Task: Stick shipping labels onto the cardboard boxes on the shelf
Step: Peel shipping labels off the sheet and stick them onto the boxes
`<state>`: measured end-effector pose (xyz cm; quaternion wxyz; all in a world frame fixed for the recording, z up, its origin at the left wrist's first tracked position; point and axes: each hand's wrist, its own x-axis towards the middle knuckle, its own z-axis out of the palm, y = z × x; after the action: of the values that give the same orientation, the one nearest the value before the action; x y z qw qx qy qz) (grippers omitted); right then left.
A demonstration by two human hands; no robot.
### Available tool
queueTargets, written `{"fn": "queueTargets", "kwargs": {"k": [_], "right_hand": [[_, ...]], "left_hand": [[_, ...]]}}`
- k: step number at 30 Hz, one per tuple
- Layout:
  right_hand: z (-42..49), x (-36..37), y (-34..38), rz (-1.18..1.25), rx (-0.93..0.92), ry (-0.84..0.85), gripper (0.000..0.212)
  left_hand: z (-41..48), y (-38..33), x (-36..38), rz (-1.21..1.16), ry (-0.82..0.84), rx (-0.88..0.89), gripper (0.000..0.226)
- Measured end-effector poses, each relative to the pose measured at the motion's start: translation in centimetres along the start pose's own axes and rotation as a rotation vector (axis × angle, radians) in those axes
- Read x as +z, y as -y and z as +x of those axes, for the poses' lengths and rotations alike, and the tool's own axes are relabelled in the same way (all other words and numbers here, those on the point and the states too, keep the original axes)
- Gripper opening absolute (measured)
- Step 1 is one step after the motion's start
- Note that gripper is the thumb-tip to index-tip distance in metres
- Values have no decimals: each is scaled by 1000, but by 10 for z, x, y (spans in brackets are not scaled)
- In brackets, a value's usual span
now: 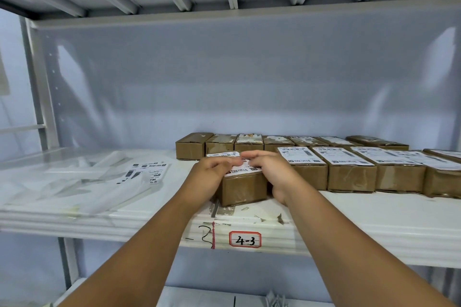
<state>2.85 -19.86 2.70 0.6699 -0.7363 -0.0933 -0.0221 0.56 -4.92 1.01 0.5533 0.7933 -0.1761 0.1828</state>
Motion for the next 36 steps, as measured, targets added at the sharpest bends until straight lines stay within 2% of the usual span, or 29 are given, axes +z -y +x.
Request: {"fn": "queueTargets", "kwargs": {"k": [6, 13, 17, 19, 21, 24, 27, 30, 34, 36], "right_hand": [[0, 3, 1, 50, 59, 35, 43], [-1, 0, 3, -12, 40, 35, 54], [1, -1, 2, 46, 56, 62, 48], [2, 0, 0, 69, 67, 67, 45], [2, 2, -1, 79, 78, 63, 42], [4, 5, -2, 50, 72, 30, 40], [4, 7, -3, 20, 61, 12, 38], [5, 4, -4, 48, 56, 12, 32], [6, 2, -6, 49, 5, 24, 26], [5, 1, -6, 63, 34, 34, 27]], "left_hand": [[10, 1, 0, 12, 76, -37, 31], [40, -22, -6, 377, 392, -243, 28], [53, -20, -5, 492, 412, -294, 42], [56, -15, -5, 566, 382, -260, 44], [54, -10, -4, 531, 318, -215, 40], [43, 6, -4, 239, 151, -171, 29], [33, 17, -7, 38, 29, -140, 38], [24, 16, -7, -7, 21, -181, 48], [13, 7, -6, -12, 118, -234, 85], [11, 7, -7, -31, 131, -227, 85]]}}
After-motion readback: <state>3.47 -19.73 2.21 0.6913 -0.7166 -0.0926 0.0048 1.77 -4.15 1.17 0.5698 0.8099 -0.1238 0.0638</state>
